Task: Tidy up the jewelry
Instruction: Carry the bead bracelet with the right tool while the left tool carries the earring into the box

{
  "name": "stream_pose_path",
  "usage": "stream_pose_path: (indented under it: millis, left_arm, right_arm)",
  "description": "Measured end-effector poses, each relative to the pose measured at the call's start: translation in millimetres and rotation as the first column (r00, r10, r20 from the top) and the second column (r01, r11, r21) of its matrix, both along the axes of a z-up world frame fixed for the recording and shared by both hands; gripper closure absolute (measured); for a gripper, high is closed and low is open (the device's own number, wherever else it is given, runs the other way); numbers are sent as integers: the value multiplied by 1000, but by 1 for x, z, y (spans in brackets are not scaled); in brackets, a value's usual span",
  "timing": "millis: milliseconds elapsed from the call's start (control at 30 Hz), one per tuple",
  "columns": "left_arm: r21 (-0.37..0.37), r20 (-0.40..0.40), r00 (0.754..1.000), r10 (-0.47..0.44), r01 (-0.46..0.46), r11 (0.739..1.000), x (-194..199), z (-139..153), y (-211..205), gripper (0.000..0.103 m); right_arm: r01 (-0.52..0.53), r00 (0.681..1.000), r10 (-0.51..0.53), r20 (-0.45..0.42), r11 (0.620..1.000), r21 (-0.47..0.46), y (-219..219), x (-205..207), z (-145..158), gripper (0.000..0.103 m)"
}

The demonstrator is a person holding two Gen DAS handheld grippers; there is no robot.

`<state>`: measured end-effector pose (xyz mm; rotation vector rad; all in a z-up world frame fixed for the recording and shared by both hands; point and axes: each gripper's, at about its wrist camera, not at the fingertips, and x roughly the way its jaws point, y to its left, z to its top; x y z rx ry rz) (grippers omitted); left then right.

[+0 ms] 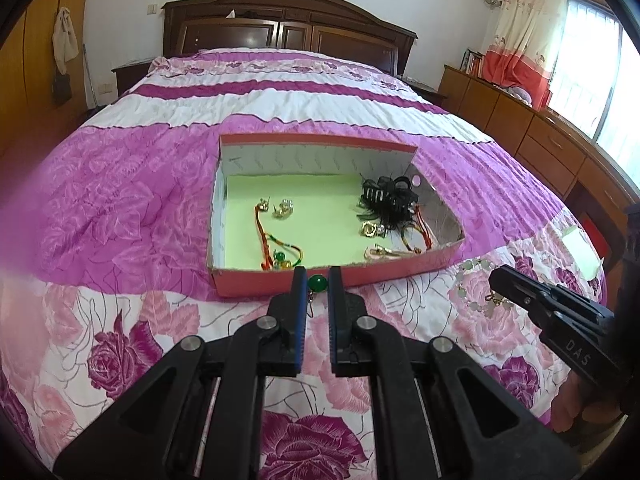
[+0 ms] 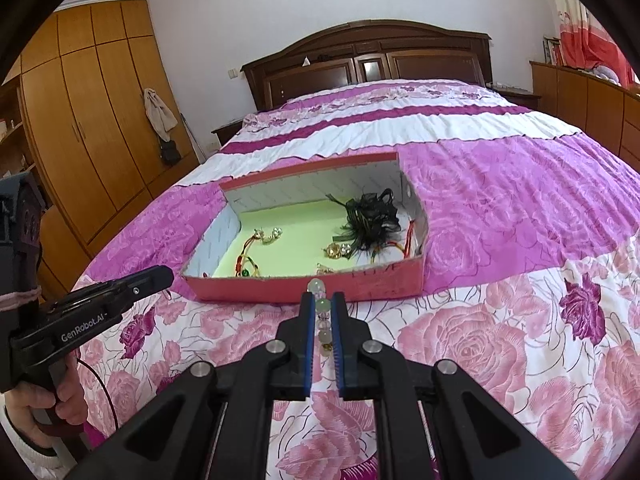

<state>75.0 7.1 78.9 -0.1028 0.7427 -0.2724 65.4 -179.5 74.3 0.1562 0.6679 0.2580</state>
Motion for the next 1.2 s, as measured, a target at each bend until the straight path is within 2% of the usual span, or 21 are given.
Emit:
stream_pose_path:
  millis: [667, 900, 1200]
  left_arm:
    - [-10, 92, 996, 24, -23, 1000, 44, 16, -7, 102]
    - [1, 101, 994, 32, -33, 999, 70, 8, -11, 102]
    - [6, 67, 997, 46, -47, 999, 98, -16, -13, 102]
  right_arm:
    - [-16, 996, 16, 88, 1000, -3, 6, 39, 20, 94]
    - [-19, 996, 18, 86, 1000, 8, 8, 68, 16, 94]
    - [-22, 999, 22, 45, 1000, -1, 17, 107, -4, 94]
